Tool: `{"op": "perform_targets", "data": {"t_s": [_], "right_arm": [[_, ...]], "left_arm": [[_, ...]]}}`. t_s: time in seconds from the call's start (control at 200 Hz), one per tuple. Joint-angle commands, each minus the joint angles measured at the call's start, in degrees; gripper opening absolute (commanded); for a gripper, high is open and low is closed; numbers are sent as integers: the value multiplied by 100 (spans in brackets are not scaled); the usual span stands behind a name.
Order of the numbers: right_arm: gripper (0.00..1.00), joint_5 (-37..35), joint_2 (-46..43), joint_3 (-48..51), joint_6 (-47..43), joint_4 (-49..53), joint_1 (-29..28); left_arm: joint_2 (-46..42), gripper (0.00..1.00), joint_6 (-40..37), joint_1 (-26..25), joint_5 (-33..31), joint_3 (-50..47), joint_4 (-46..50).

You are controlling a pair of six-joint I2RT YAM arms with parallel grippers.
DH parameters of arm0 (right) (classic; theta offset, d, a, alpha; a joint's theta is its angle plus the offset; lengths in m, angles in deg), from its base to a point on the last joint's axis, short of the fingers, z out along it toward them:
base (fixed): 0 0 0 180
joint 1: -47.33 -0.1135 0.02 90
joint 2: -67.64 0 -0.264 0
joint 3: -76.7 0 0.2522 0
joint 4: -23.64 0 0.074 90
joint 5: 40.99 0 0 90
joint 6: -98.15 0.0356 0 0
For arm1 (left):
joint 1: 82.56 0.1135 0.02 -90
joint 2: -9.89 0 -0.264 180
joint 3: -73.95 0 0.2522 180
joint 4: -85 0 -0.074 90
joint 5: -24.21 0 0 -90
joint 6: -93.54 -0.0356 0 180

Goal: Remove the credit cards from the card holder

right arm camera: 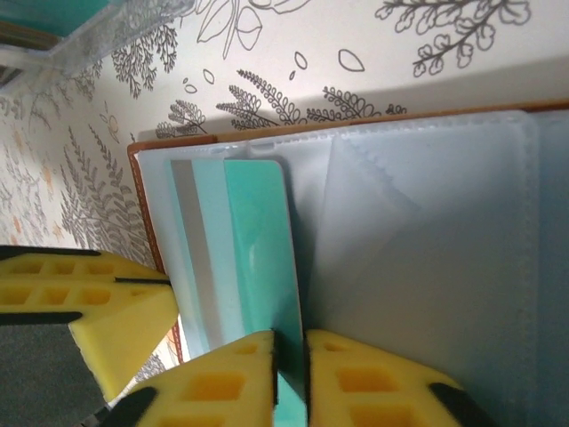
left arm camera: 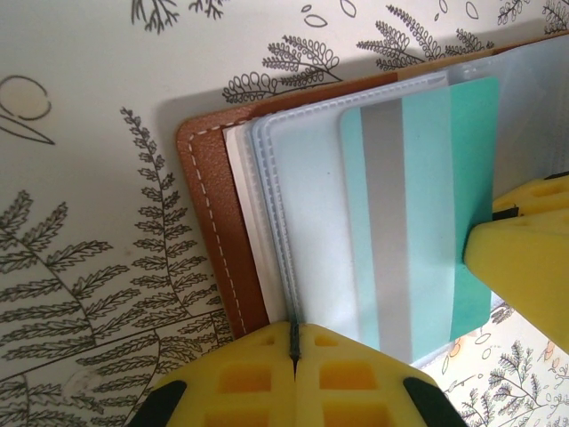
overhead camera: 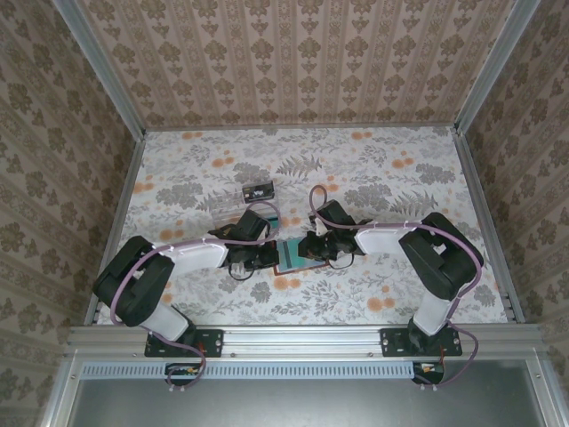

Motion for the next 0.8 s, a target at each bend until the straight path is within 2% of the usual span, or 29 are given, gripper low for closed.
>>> {"op": "perform_targets", "data": {"t_s": [0.0, 0.1, 0.39, 0.64, 0.69, 0.795], "right_arm": [[8, -1, 119, 11, -12, 37, 17], [2, -110, 8, 79, -91, 147, 74], [1, -149, -476, 663, -262, 263, 559], [0, -129, -917, 691, -502, 596, 846], [0, -112, -1068, 672, -532, 640, 878], [0, -93, -1389, 571, -567, 779, 879]], "left_arm": [[161, 0, -112, -14, 54, 77, 196], [140, 0, -127, -10, 29, 72, 261], [102, 0, -187, 6, -12, 33, 326], [-105, 0, -218, 12, 2, 98, 346], [-222, 10, -224, 12, 25, 120, 301], [-594, 20, -196, 13, -94, 192, 259]]}}
